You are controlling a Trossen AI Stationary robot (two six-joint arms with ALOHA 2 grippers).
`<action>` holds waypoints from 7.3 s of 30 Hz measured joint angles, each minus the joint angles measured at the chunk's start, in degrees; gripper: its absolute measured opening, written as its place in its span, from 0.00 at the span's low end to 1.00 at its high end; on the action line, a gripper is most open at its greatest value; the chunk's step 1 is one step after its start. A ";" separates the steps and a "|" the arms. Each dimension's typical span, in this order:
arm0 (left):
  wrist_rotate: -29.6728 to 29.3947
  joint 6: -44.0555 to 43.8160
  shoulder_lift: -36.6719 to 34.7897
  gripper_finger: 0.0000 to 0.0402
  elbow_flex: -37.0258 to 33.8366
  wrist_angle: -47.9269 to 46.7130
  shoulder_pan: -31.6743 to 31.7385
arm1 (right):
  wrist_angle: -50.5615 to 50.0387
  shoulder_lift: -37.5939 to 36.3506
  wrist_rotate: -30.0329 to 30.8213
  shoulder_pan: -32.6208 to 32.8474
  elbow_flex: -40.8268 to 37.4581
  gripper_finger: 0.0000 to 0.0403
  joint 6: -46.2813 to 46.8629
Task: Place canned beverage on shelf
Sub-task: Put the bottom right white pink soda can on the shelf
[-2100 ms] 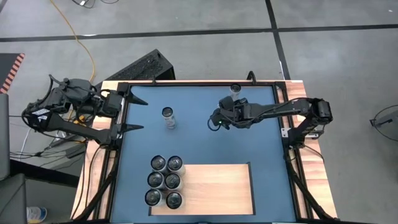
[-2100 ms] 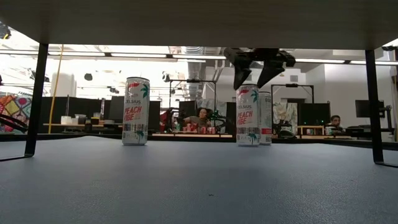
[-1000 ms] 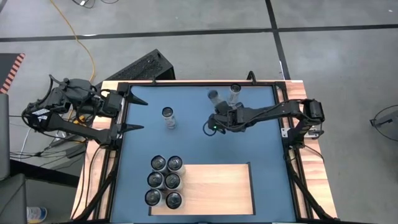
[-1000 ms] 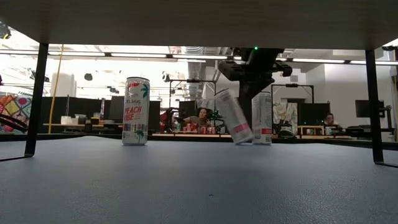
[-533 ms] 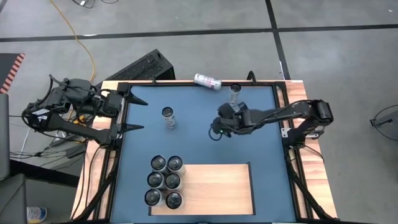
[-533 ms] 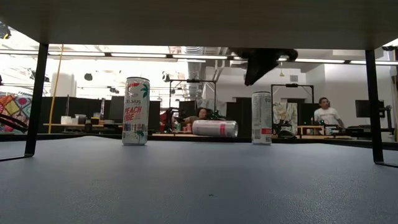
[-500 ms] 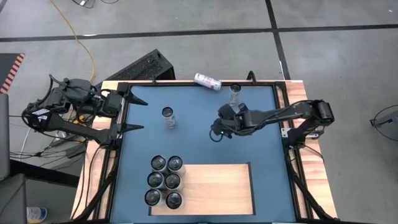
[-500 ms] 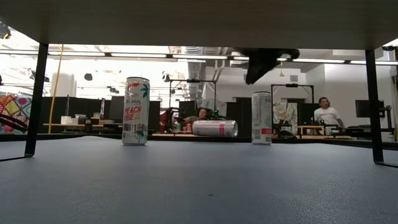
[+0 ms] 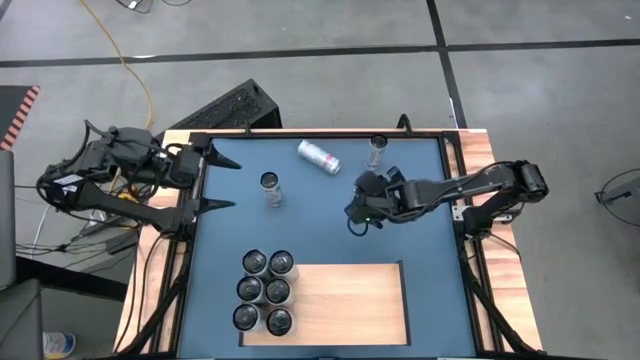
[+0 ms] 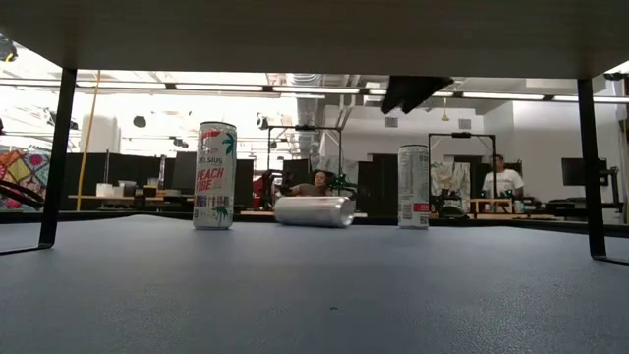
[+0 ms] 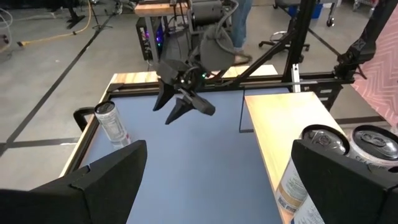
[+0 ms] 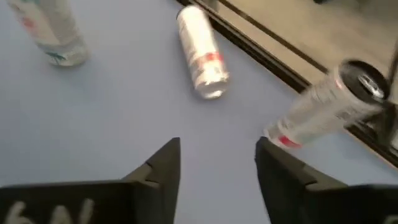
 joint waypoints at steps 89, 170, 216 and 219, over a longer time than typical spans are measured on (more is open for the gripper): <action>-12.37 -2.84 9.47 0.96 0.00 -12.83 0.02 | 19.79 40.19 -37.64 -18.60 27.09 0.91 -34.39; -5.94 -0.22 12.62 0.96 0.02 23.45 -11.58 | 73.04 7.89 -10.85 21.49 26.16 0.55 -77.59; 0.75 -2.15 26.18 0.96 -0.02 41.69 -11.67 | 115.98 3.85 -76.16 -3.13 -15.20 0.55 -25.20; 6.06 -4.28 26.16 0.96 -0.02 44.24 -11.67 | 115.80 3.87 -77.23 -3.08 -15.20 0.55 -25.26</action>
